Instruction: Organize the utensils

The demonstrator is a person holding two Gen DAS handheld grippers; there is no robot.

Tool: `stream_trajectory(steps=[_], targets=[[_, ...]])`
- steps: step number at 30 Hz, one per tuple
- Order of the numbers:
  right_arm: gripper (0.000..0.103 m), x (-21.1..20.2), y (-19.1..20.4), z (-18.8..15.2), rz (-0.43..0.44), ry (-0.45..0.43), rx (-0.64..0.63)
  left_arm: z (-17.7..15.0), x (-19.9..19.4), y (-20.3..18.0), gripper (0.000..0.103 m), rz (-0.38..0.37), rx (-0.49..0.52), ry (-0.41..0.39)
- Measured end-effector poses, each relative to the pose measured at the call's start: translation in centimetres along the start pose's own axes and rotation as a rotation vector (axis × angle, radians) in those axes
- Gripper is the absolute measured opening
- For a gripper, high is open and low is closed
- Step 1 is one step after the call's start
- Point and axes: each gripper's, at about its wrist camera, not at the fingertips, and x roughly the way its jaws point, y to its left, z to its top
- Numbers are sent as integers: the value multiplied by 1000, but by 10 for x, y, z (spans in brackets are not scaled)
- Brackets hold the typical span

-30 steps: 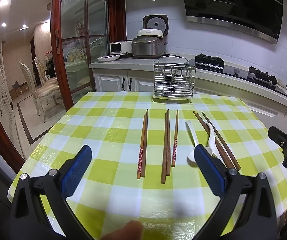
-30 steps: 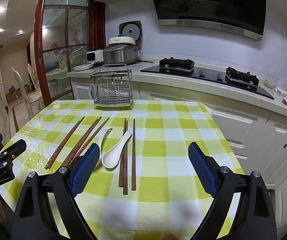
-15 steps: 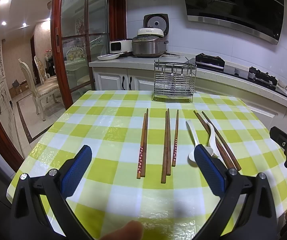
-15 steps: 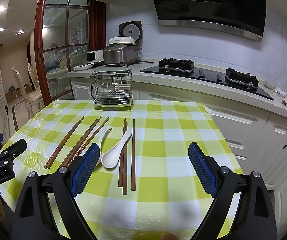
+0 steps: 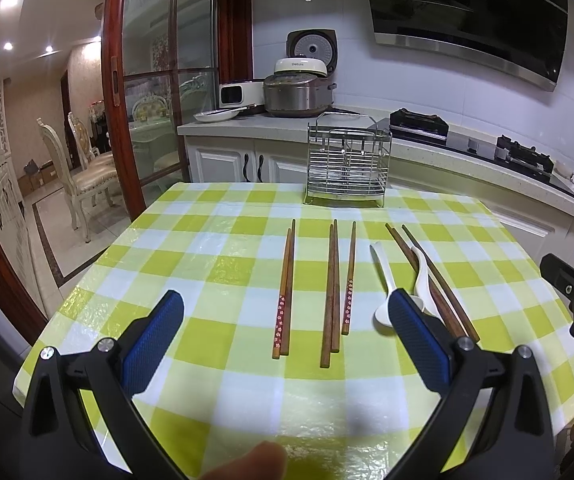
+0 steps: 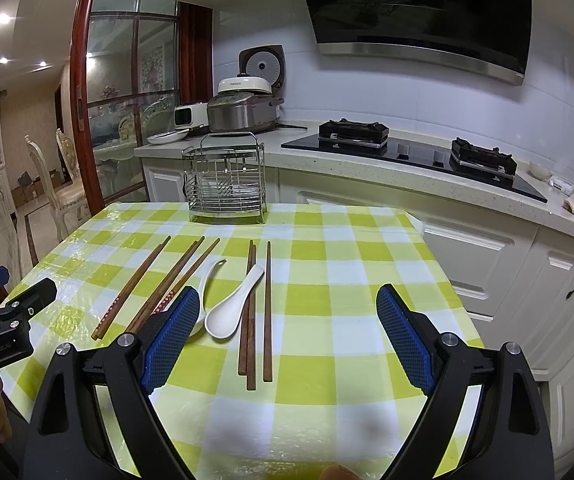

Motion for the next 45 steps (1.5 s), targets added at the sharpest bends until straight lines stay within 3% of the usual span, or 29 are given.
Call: stream_trajectory(steps=[45], targets=[[85, 1, 0, -1, 4, 8, -3, -1, -3, 2, 99, -9, 5, -2]])
